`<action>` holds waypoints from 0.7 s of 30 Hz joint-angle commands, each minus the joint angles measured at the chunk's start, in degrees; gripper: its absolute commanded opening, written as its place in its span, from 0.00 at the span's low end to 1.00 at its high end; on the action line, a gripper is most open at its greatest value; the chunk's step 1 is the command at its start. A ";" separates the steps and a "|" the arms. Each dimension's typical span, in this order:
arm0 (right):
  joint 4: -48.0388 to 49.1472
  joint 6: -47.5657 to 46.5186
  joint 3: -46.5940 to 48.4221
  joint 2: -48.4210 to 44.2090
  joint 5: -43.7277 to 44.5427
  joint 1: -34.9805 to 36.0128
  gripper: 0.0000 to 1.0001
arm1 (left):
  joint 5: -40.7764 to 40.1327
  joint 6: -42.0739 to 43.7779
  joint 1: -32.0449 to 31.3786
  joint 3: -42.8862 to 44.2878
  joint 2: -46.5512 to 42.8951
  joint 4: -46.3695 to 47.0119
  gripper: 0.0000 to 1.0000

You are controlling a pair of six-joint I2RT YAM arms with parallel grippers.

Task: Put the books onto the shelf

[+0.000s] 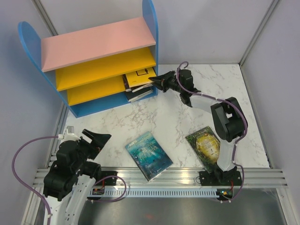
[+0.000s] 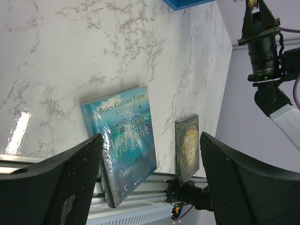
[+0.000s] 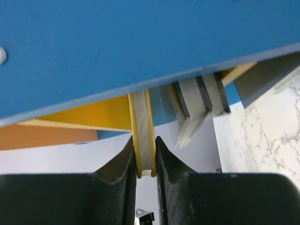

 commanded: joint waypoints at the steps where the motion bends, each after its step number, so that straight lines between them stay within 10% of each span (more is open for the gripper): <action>1: -0.68 1.87 5.69 2.18 1.44 0.07 0.00 | 0.60 -0.27 0.07 -0.38 0.49 1.58 0.86; 9: -0.94 3.46 9.39 5.96 1.89 0.07 0.03 | 0.51 -0.18 -0.02 -0.30 0.75 1.84 0.86; 15: -1.12 2.40 5.01 3.15 0.83 0.07 0.57 | 0.78 0.61 -0.01 -0.38 1.72 1.75 0.86; 21: 3.97 4.16 -2.37 -0.45 -1.89 -0.19 0.67 | 2.01 1.22 -0.02 -0.73 2.86 2.54 0.86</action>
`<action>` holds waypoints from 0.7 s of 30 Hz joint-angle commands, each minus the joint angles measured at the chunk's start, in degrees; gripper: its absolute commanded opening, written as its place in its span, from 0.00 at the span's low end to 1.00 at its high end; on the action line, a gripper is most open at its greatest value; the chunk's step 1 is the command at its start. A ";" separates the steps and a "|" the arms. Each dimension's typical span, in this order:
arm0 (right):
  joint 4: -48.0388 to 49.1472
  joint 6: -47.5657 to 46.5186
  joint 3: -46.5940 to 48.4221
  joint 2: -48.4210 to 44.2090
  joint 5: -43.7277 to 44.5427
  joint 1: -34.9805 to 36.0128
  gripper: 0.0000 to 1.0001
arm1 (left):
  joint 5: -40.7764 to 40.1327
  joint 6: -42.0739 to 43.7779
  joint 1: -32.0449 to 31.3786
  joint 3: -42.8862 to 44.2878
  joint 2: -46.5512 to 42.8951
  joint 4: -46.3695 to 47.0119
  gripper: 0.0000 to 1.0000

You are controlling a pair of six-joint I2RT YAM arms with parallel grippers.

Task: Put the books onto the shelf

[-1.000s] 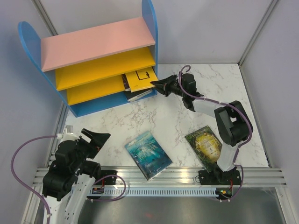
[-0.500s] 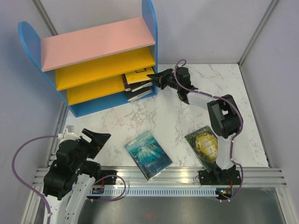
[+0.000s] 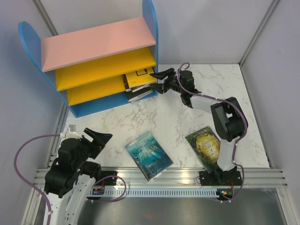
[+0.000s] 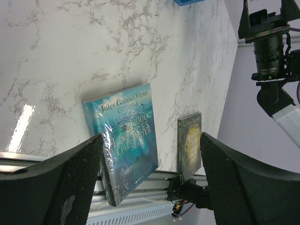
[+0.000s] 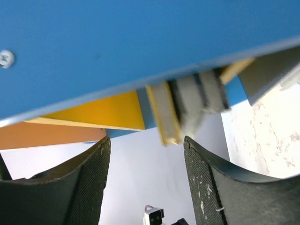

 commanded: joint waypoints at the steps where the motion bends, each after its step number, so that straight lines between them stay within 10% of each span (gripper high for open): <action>1: 2.51 1.49 -5.19 -2.66 -2.53 0.18 0.68 | 1.77 1.31 0.07 -0.54 1.57 2.32 0.86; 11: -5.28 -10.06 -10.74 -9.68 -11.05 -1.31 0.74 | 12.19 5.08 0.07 -5.45 10.96 7.50 0.88; 21: -51.95 -51.57 -19.77 -24.36 -4.74 -1.67 0.73 | 23.30 8.78 -0.63 -16.80 30.13 15.24 0.91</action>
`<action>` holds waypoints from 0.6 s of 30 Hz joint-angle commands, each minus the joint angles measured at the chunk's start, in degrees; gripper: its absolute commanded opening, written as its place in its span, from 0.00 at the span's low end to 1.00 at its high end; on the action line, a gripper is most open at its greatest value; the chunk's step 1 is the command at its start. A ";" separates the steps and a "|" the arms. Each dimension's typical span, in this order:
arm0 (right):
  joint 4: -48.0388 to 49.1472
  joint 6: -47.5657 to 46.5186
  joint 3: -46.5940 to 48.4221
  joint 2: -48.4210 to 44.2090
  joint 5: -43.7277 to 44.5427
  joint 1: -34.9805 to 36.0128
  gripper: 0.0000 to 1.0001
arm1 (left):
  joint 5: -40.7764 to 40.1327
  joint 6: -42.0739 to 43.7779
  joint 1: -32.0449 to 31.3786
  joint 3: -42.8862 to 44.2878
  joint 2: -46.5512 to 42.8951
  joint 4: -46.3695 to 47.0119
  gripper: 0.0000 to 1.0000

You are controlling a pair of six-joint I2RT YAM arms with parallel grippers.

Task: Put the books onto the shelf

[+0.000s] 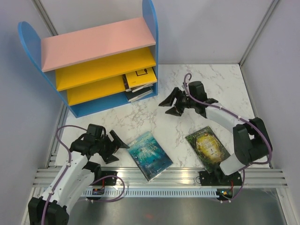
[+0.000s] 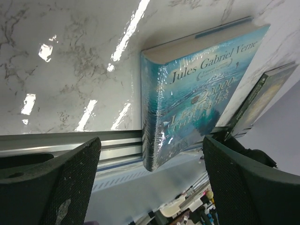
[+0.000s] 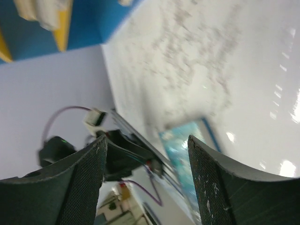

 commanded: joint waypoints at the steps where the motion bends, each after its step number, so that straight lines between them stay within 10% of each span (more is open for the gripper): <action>1: -17.22 -16.62 -7.05 -4.52 3.29 0.06 0.73 | 4.64 3.54 -0.67 0.38 2.53 4.66 0.91; 8: -19.07 -20.31 -17.69 -8.49 5.75 1.64 0.73 | 0.95 -0.15 -5.41 -0.32 8.94 11.41 0.92; 18: -19.07 -20.49 -21.92 -10.52 7.25 3.31 0.72 | -6.35 -10.78 -27.63 4.84 36.70 33.12 0.93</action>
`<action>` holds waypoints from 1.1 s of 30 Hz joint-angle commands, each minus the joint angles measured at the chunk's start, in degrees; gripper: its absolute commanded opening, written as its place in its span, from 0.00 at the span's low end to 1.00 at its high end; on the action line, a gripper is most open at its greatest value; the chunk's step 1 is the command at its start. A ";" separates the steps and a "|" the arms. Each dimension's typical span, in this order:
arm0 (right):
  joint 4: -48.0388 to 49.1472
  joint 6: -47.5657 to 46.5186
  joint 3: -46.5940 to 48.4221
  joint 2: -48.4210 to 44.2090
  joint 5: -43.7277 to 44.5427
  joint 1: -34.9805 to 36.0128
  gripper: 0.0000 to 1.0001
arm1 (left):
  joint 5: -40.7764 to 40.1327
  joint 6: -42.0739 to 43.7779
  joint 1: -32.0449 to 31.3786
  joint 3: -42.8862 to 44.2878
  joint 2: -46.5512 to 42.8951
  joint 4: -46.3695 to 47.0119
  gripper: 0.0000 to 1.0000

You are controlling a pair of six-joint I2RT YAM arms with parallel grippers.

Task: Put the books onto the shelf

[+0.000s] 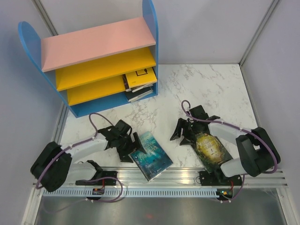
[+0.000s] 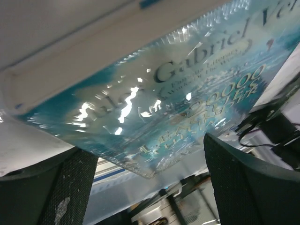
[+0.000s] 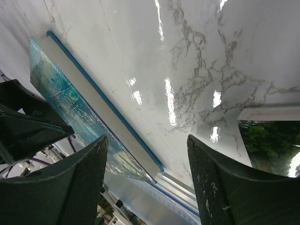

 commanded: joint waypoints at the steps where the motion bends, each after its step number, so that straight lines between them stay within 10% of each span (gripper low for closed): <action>1: 0.36 -1.74 -1.46 -0.76 1.37 1.19 0.72 | -5.17 -4.28 -5.75 4.38 8.68 12.79 0.93; 7: 1.77 -1.30 -5.94 -1.91 2.34 1.72 0.72 | -6.22 -4.62 -9.45 11.07 17.83 15.26 0.93; 26: 15.65 7.58 -17.19 0.11 -4.52 1.90 0.69 | -17.12 -13.58 -13.84 0.36 7.81 15.26 0.93; 33: 16.89 9.07 -16.67 2.22 -4.69 1.99 0.62 | -24.85 -30.62 -17.98 -12.21 5.45 38.53 0.86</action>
